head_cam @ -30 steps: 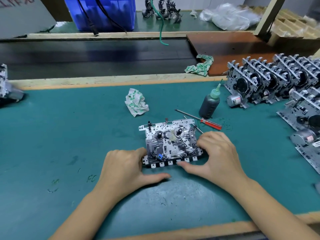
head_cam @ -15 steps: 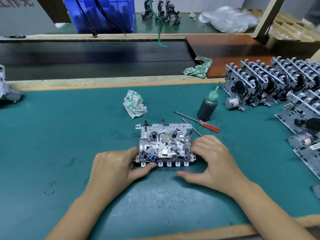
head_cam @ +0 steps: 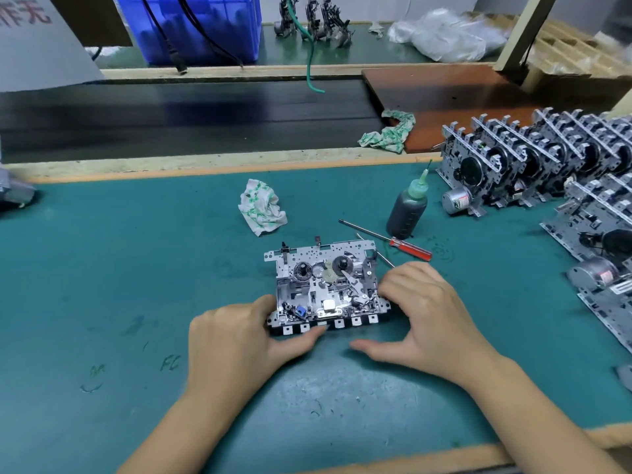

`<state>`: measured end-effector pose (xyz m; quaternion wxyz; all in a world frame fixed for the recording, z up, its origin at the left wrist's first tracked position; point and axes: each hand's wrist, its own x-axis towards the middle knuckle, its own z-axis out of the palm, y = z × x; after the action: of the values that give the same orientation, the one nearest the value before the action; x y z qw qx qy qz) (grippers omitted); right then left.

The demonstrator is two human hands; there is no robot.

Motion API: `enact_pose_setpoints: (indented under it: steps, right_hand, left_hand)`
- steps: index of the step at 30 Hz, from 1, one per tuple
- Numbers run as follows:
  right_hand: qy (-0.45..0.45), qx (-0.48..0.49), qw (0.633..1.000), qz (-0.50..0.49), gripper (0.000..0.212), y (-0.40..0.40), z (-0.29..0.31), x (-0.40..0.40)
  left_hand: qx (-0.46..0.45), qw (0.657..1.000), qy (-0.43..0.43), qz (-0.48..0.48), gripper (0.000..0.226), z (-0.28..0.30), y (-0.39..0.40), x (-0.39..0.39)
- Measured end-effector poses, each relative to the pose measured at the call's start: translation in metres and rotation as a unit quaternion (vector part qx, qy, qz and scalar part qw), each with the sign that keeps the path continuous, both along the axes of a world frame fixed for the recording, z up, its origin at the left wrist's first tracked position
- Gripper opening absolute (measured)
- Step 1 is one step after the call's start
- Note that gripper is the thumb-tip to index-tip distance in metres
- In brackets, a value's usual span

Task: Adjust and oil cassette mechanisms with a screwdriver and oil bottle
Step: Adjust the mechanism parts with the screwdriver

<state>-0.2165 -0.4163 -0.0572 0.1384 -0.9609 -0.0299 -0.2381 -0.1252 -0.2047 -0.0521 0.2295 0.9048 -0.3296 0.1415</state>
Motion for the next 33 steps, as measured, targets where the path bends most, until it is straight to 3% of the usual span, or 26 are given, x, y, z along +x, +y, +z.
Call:
enact_pose_setpoints:
  steps: [5, 12, 14, 19, 27, 33]
  right_hand:
    - [-0.011, -0.028, 0.999, -0.046, 0.049, 0.002, -0.002, 0.001]
    - [-0.022, -0.065, 0.994, -0.087, 0.060, 0.006, -0.001, 0.000]
    - [-0.026, -0.063, 0.993, -0.099, 0.057, 0.008, -0.001, 0.001]
    - [0.000, -0.078, 0.997, -0.021, 0.050, -0.003, 0.002, 0.000]
    - [0.027, -0.054, 0.998, 0.016, 0.057, -0.003, 0.005, 0.000]
    - [0.005, -0.090, 0.996, -0.018, 0.050, 0.004, 0.001, -0.001]
  left_hand:
    - [0.028, 0.997, -0.001, -0.076, 0.058, 0.003, 0.003, 0.007]
    - [0.022, 0.992, -0.016, -0.121, 0.063, 0.000, 0.004, 0.004]
    - [0.023, 0.994, -0.011, -0.104, 0.062, 0.001, 0.004, 0.003]
    - [0.025, 0.999, -0.002, -0.044, 0.061, 0.000, 0.001, -0.004]
    - [0.020, 1.000, -0.008, 0.007, 0.063, -0.001, -0.001, -0.001]
    - [0.018, 0.997, 0.022, -0.068, 0.067, 0.001, 0.006, 0.011]
